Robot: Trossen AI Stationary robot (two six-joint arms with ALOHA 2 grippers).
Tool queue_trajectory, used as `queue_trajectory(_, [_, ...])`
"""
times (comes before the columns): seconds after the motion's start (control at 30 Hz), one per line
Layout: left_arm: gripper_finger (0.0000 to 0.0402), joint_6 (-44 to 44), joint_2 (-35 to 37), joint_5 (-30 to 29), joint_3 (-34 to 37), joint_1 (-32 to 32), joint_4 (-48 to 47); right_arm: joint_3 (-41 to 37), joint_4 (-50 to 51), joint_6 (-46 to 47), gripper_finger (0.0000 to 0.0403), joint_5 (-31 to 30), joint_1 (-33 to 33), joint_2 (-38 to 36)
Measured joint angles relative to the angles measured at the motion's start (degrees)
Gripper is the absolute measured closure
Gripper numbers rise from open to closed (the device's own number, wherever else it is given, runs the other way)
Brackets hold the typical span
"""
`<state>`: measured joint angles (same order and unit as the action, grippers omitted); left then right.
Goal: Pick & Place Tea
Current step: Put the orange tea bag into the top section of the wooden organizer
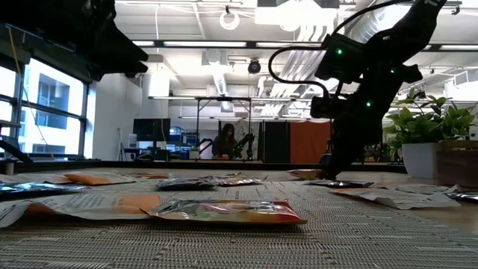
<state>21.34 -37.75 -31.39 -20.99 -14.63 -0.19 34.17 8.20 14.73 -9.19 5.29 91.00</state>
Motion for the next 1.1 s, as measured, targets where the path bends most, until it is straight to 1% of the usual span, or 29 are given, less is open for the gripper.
queue_trajectory(0.03, [0.0225, 0.00, 0.01, 0.52, 0.00, 0.00, 0.01, 0.00, 0.06, -0.11, 0.0386, -0.48, -0.04, 0.00])
queue_trajectory(0.07, [0.0225, -0.01, 0.00, 0.86, 0.00, 0.00, 0.02, 0.00, 0.14, -0.48, 0.0391, -0.91, -0.08, -0.07])
queue_trajectory(0.17, [0.0225, 0.00, 0.01, 1.15, 0.00, 0.00, 0.01, 0.16, 1.04, -1.15, 0.0386, -0.91, -0.08, -1.15])
queue_trajectory(0.23, [0.0225, 0.00, 0.00, 1.15, 0.00, 0.00, 0.00, 1.26, 5.05, -1.67, 0.0396, -0.60, -0.33, -3.14])
queue_trajectory(0.3, [0.0225, 0.00, 0.00, 1.15, 0.00, 0.00, 0.02, 3.45, 12.49, -2.35, 0.0397, -1.77, -1.29, -5.85])
queue_trajectory(0.37, [0.0225, 0.00, 0.00, 1.17, 0.00, 0.00, 0.00, 7.72, 20.12, -3.61, 0.0396, -3.61, -2.70, -8.99])
queue_trajectory(0.43, [0.0225, -0.01, 0.01, 1.17, 0.00, 0.00, 0.00, 12.76, 31.77, -4.49, 0.0399, -5.01, -4.82, -11.83])
queue_trajectory(0.5, [0.0225, -0.01, 0.02, 1.19, 0.00, 0.00, 0.01, 17.82, 43.84, -4.73, 0.0398, -5.75, -7.59, -13.13])
queue_trajectory(0.6, [0.0225, -0.02, 0.00, 1.19, 0.00, 0.00, 0.00, 25.69, 58.15, -5.42, 0.0400, -6.26, -11.91, -14.13])
queue_trajectory(0.67, [0.0225, -0.02, 0.00, 1.19, 0.00, 0.00, 0.00, 29.00, 67.86, -8.04, 0.0400, -4.96, -14.95, -14.31])
queue_trajectory(0.73, [0.0225, -0.02, 0.00, 1.21, 0.00, 0.00, 0.00, 30.78, 75.44, -8.36, 0.0399, -2.59, -17.62, -14.12])
queue_trajectory(0.83, [0.0225, -0.52, 0.02, 2.13, 0.00, 0.00, -0.76, 30.29, 82.14, -3.85, 0.0401, 2.72, -20.56, -14.23])
queue_trajectory(0.87, [0.0225, -1.27, 0.02, 2.95, 0.00, 0.00, -1.59, 29.04, 82.32, -3.02, 0.0401, 4.80, -21.43, -14.57])
queue_trajectory(0.97, [0.0225, -1.67, 0.02, 4.99, 0.02, -0.03, -3.08, 24.43, 77.98, -2.73, 0.0401, 11.20, -24.03, -15.56])
queue_trajectory(1.1, [0.0225, -1.55, 0.02, 5.53, 0.04, -0.02, -3.39, 18.05, 79.98, 0.74, 0.0401, 11.15, -26.43, -14.42])
